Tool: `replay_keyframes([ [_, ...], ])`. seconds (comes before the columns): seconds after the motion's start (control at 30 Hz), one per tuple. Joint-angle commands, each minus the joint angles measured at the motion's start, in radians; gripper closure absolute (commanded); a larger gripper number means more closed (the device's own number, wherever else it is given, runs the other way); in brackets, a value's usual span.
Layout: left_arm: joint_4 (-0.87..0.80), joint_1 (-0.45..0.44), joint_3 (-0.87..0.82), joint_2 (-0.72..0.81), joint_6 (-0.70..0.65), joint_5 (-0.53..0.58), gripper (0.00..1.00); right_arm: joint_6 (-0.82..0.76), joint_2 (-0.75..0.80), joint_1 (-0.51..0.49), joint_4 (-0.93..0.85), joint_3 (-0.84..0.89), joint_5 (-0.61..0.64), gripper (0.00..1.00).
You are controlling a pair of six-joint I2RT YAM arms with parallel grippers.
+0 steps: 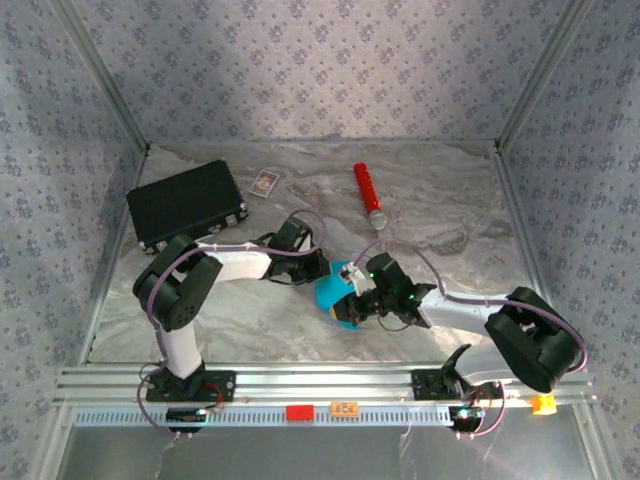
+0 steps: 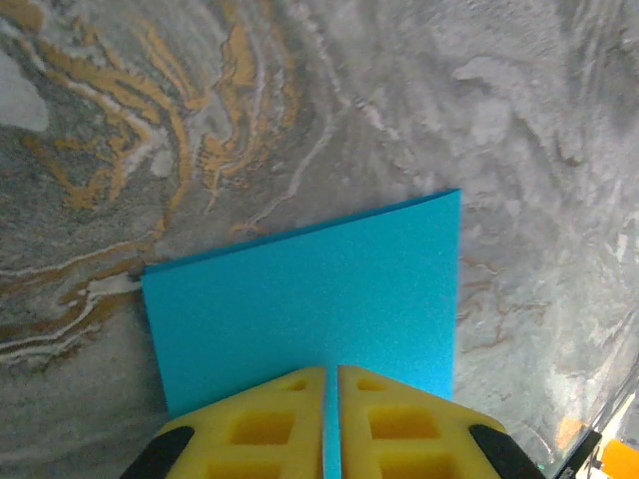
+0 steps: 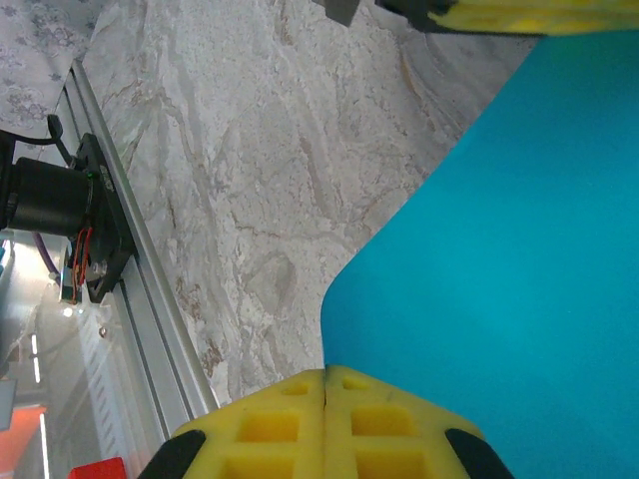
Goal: Fold a paper plane with a square sheet of paper (pick it up from the middle)
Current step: Third fold the triangle at the center of the table.
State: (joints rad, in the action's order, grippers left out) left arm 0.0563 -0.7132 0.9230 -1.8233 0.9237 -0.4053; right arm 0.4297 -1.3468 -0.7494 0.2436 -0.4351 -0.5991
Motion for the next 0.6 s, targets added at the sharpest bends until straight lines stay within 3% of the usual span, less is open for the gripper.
replay_keyframes([
  [0.0,0.007,0.006,0.029,-0.033,-0.027,-0.024,0.9,0.004,-0.014,0.003,0.005,-0.024,-0.006,1.0],
  [0.57,-0.026,0.006,0.003,-0.039,-0.045,0.003,0.91,-0.008,-0.008,0.047,-0.125,-0.055,0.219,1.0],
])
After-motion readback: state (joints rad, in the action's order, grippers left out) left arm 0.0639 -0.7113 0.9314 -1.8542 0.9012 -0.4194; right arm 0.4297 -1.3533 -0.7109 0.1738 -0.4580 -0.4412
